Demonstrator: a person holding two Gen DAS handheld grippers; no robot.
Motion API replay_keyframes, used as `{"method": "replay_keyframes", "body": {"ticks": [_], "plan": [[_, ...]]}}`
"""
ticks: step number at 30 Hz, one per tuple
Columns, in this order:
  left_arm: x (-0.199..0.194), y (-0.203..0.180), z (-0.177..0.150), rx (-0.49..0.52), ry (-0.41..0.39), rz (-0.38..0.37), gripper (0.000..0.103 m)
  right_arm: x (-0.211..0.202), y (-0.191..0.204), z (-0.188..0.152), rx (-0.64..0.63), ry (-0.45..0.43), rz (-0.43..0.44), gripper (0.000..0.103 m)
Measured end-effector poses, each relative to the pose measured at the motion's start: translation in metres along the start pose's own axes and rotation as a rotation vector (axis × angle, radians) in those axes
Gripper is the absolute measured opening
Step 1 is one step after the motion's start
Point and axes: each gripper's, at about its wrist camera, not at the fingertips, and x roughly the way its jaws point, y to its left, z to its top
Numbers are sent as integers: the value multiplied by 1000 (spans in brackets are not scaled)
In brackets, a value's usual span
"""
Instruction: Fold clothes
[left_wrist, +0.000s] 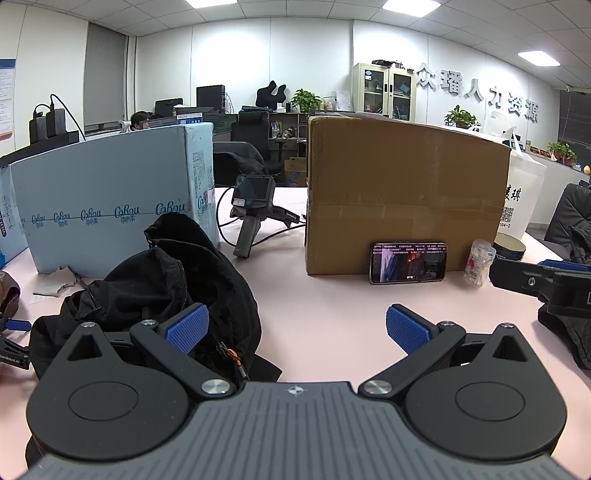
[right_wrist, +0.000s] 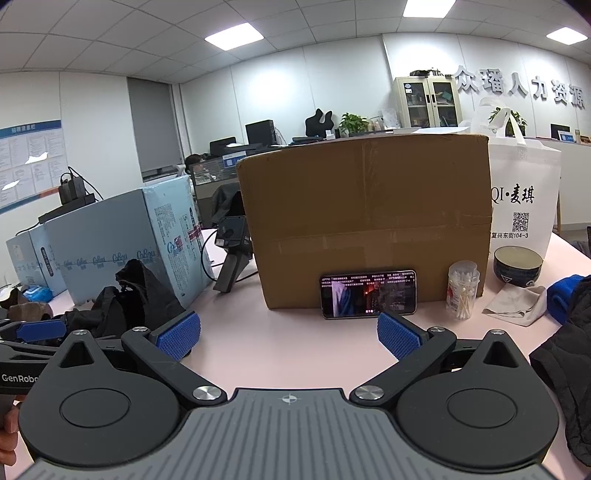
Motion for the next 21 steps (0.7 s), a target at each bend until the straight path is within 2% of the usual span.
{"method": "replay_keyframes", "body": {"ticks": [3,7,13,14,17,21], "plan": [[2,4,-4,6,6,27,103,8,6,1,-22,8,14,103],[4,21,-7,-17,15,118,103,29,26,6,-73,16,87,103],[4,59,-10,-62,20,264,103,66,64,18,-143,27,208,103],[5,70,-11,-71,23,309,103,73,70,20,-150,32,226,103],[7,95,-14,-111,19,384,103,102,89,28,-156,69,301,103],[9,126,-17,-176,1,466,103,138,112,32,-166,112,349,103]]}}
